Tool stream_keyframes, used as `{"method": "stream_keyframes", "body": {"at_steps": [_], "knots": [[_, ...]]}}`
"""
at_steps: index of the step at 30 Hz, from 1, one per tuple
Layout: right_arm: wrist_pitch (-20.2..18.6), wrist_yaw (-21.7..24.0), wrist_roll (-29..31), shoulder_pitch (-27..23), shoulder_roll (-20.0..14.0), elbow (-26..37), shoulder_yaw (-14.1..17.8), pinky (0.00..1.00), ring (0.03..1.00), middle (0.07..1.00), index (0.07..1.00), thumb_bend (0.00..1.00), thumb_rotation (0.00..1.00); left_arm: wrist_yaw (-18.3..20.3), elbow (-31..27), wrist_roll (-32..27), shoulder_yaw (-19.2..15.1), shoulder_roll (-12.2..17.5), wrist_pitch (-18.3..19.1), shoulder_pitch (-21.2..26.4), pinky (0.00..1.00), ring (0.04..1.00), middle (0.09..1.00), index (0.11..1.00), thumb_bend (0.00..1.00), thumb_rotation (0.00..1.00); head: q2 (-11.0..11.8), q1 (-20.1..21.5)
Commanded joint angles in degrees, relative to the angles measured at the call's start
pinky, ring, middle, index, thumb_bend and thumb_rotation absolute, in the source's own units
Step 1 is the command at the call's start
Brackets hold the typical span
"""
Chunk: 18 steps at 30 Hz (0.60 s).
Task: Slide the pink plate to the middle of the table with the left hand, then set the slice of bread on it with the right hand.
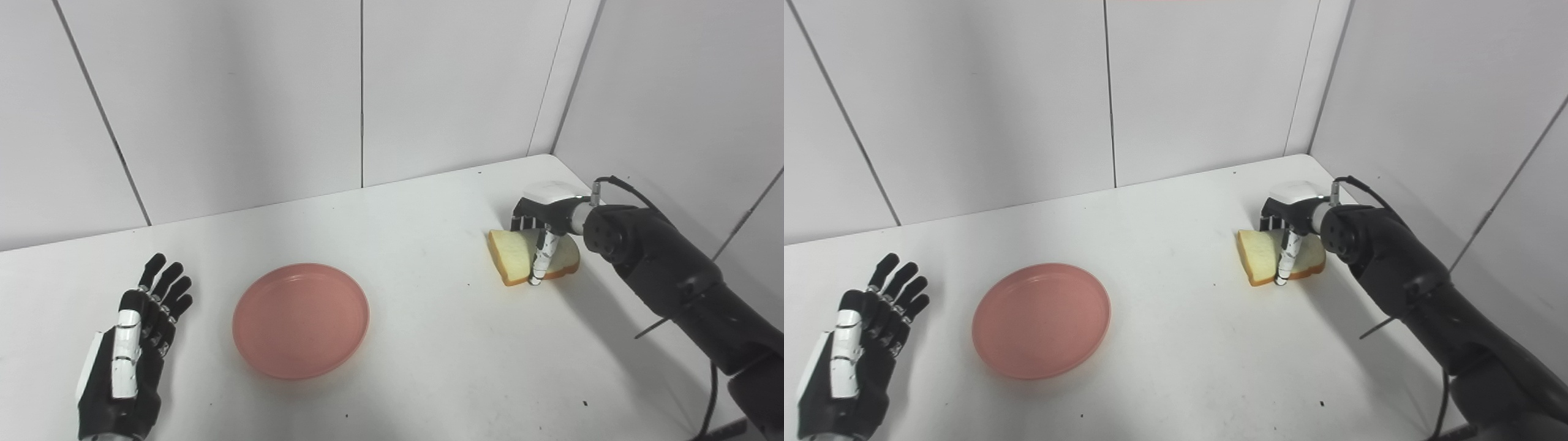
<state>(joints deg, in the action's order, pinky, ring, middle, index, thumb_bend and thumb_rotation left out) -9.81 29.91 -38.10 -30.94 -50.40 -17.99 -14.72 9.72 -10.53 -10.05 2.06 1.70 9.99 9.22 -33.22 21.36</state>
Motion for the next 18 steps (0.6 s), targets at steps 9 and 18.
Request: {"method": "stream_keyframes", "body": {"at_steps": [9, 18], "knots": [[2.4, -2.7, 1.6, -1.2, -1.5, 0.8, 2.0, 0.43, 0.486, 0.466, 0.518, 0.52, 0.0, -0.3, -1.2, -0.3, -0.2, -0.6, -0.7, 1.3, 0.94, 0.932, 0.94, 0.932, 0.6, 1.0, 0.2, -0.4], [0.4, -2.0, 5.1, -1.3, -1.6, 7.4, 5.5, 0.45, 0.497, 0.468, 0.514, 0.52, 0.0, -0.2, 0.3, -0.5, -0.2, -1.1, -2.0, 1.7, 0.94, 0.934, 0.944, 0.941, 0.6, 1.0, 0.5, -1.1]]}}
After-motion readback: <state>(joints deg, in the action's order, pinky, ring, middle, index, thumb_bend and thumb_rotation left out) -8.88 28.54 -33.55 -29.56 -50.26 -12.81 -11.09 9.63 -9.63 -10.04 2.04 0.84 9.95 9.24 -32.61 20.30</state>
